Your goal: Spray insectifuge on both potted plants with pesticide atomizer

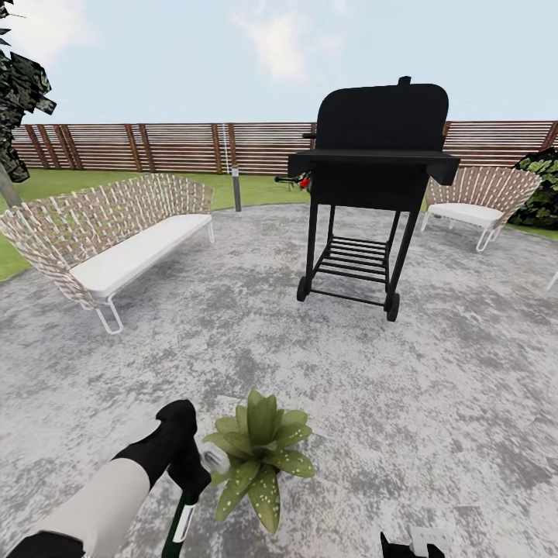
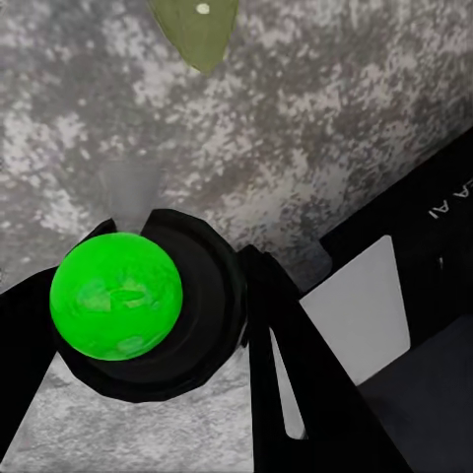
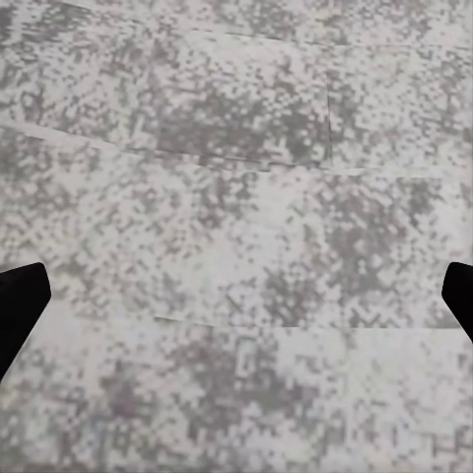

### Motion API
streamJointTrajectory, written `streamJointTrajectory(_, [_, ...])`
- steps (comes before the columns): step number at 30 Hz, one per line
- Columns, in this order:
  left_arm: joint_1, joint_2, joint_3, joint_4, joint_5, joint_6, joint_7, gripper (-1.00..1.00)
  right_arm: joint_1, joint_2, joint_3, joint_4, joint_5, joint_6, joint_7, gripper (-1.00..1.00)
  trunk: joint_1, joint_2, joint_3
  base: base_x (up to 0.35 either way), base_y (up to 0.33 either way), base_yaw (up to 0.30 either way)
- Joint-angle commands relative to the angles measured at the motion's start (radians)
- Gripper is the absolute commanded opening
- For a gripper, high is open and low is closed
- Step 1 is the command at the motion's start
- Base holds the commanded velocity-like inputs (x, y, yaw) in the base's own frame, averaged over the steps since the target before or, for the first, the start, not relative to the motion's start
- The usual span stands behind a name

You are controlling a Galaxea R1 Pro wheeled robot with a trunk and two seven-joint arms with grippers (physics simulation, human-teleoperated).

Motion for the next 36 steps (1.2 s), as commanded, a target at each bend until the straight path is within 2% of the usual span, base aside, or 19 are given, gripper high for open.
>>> streamJointTrajectory(1, [0.0, 0.004, -0.002, -0.001, -0.008, 0.008, -0.01, -1.0, -0.001, 0.0, -0.008, 0.001, 0.01, -0.004, -0.001, 1.0, 0.0, 0.0, -0.001, 0.0, 0.0, 0.0])
streamJointTrajectory(5, [0.005, 0.014, -0.001, 0.001, -0.009, 0.008, -0.01, -1.0, -0.001, 0.0, -0.008, 0.001, 0.01, -0.004, -0.001, 1.0, 0.0, 0.0, -0.001, -0.056, 0.0, 0.0])
streamJointTrajectory(12, [0.008, 0.014, -0.003, 0.003, -0.01, 0.008, -0.004, -1.0, -0.001, 0.0, -0.008, 0.002, 0.011, -0.004, -0.001, 1.0, 0.0, 0.0, -0.001, -0.233, 0.134, 0.0])
streamJointTrajectory(21, [0.008, 0.014, 0.001, 0.002, -0.01, 0.008, 0.001, -1.0, -0.001, -0.003, -0.008, 0.002, 0.011, -0.004, -0.001, 1.0, 0.0, 0.0, -0.001, -0.017, 0.289, 0.0])
streamJointTrajectory(27, [0.008, 0.016, 0.001, 0.002, -0.01, 0.008, 0.002, -1.0, -0.001, 0.003, -0.01, 0.001, 0.009, -0.004, -0.002, 1.0, 0.0, 0.0, -0.001, 0.0, 0.048, 0.0])
streamJointTrajectory(36, [0.008, 0.015, 0.002, 0.002, -0.01, 0.009, 0.002, -1.0, -0.001, -0.001, -0.01, 0.001, 0.009, -0.004, -0.002, 1.0, 0.0, 0.0, -0.001, -0.134, 0.16, -0.267])
